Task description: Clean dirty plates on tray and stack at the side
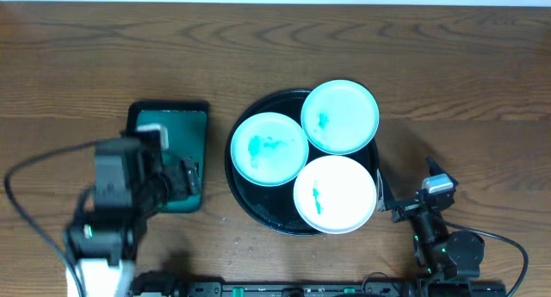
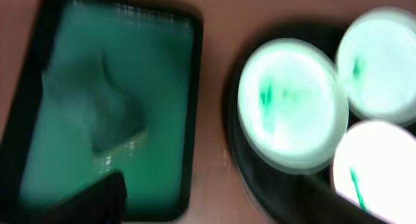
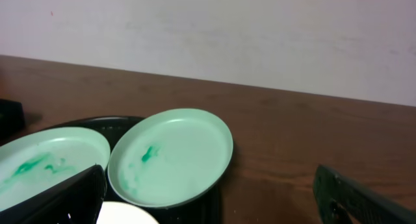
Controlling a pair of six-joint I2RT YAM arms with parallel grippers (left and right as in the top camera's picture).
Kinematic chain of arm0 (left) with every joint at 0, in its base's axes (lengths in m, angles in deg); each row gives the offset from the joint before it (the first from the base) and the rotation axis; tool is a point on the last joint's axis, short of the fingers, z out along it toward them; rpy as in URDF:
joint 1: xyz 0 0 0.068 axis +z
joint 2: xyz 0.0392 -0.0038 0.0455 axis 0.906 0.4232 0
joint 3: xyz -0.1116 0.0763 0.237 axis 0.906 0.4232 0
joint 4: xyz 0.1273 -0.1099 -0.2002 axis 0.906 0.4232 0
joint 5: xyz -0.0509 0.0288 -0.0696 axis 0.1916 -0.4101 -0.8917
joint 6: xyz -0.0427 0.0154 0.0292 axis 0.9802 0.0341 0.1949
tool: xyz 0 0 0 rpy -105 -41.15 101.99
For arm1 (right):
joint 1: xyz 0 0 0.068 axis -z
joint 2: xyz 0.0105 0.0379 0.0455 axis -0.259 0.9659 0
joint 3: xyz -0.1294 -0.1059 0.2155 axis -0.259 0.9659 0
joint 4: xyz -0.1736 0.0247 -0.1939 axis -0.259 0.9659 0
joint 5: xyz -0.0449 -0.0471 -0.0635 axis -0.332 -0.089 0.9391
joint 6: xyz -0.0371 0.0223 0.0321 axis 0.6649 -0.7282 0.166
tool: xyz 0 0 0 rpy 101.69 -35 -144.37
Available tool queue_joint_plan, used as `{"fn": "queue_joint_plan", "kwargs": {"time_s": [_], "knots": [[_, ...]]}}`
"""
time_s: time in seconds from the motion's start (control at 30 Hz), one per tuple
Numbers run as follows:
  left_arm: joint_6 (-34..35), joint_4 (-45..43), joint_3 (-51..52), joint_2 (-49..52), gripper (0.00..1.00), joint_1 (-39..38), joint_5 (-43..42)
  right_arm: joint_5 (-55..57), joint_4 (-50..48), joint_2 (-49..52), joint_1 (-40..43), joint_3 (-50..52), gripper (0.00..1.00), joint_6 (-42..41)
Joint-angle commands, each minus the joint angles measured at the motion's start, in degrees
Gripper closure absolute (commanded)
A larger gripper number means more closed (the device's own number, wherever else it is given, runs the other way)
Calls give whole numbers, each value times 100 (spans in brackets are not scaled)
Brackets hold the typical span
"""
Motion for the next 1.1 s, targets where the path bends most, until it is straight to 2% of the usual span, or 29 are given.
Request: {"fn": "queue_joint_plan", "kwargs": {"time_s": [0.0, 0.1, 0.3, 0.67, 0.8, 0.87, 0.97, 1.07], "knots": [[33, 890, -973, 905, 18, 22, -74, 26, 26, -9, 20, 11, 1, -79], [35, 1727, -1447, 1550, 18, 22, -74, 26, 26, -9, 20, 11, 1, -79], [35, 2470, -1517, 2295, 18, 22, -525, 26, 26, -9, 20, 11, 1, -79], [37, 2216, -1512, 2621, 18, 24, -520, 24, 26, -9, 20, 9, 1, -81], [35, 2142, -1512, 2618, 18, 24, -520, -857, -516, -7, 20, 4, 1, -297], [35, 2142, -1512, 2621, 18, 22, -520, -1266, -706, -2, 20, -83, 1, -662], [35, 2118, -1512, 2618, 18, 22, -520, -1563, -417, 120, 20, -409, 1, -1167], [37, 2070, -1512, 2618, 18, 24, -520, -1792, 151, 452, 17, -957, 1, -1311]]}}
